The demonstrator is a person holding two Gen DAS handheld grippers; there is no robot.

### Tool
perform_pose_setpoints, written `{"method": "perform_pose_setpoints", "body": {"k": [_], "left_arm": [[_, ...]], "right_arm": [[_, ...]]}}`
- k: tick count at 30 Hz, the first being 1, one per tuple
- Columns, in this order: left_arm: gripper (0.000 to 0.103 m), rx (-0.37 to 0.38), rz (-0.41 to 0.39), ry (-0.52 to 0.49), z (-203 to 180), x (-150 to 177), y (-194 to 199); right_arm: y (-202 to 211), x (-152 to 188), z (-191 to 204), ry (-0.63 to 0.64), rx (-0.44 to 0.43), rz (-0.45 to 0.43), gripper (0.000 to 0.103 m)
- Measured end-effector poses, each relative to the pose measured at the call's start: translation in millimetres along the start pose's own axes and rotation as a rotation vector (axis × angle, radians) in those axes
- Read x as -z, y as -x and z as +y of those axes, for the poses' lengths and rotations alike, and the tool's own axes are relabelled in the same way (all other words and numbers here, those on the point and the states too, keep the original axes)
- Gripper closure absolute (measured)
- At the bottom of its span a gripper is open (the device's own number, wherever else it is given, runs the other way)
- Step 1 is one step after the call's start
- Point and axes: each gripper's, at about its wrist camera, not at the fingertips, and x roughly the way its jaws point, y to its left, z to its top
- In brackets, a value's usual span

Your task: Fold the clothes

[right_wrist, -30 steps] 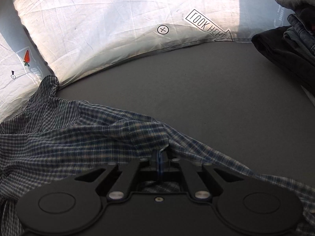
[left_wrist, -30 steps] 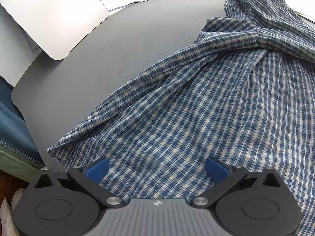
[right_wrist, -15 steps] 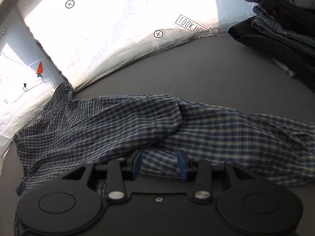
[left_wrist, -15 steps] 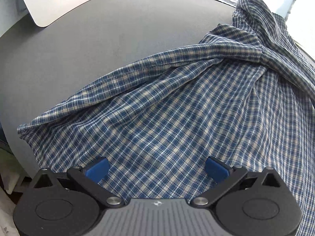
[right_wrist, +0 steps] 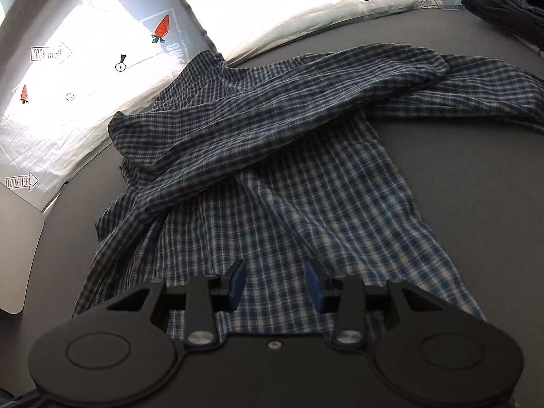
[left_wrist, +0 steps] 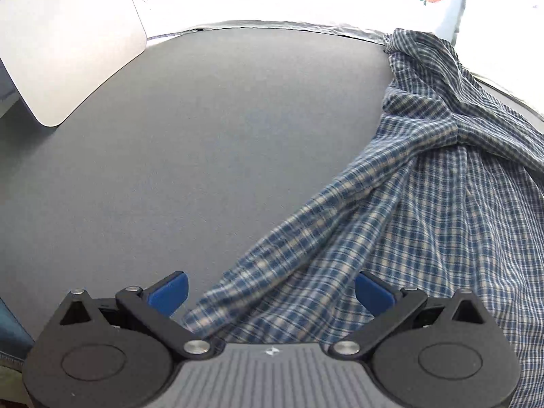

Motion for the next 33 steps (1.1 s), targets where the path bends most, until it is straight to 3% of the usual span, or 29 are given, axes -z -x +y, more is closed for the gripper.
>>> {"method": "perform_pose_setpoints", "body": {"k": [7,13,25,33], "left_arm": [[0.0,-0.032,-0.005,-0.047,86,0,-17],[0.0,-0.029,0.055,-0.019,133,3,-35],[0.0,0.06,0.099,-0.085,150,10,-55],[0.0,0.107,0.083,-0.162,143,9,-56]], "right_arm": [[-25,47,78,-0.071,-0.073,0.051,0.063],[-34,75,136,-0.068,-0.127,0.095,0.062],[-31,113,182,-0.113,-0.191,0.165,0.064],[-23,121,200,-0.111,-0.263,0.14,0.079]]}}
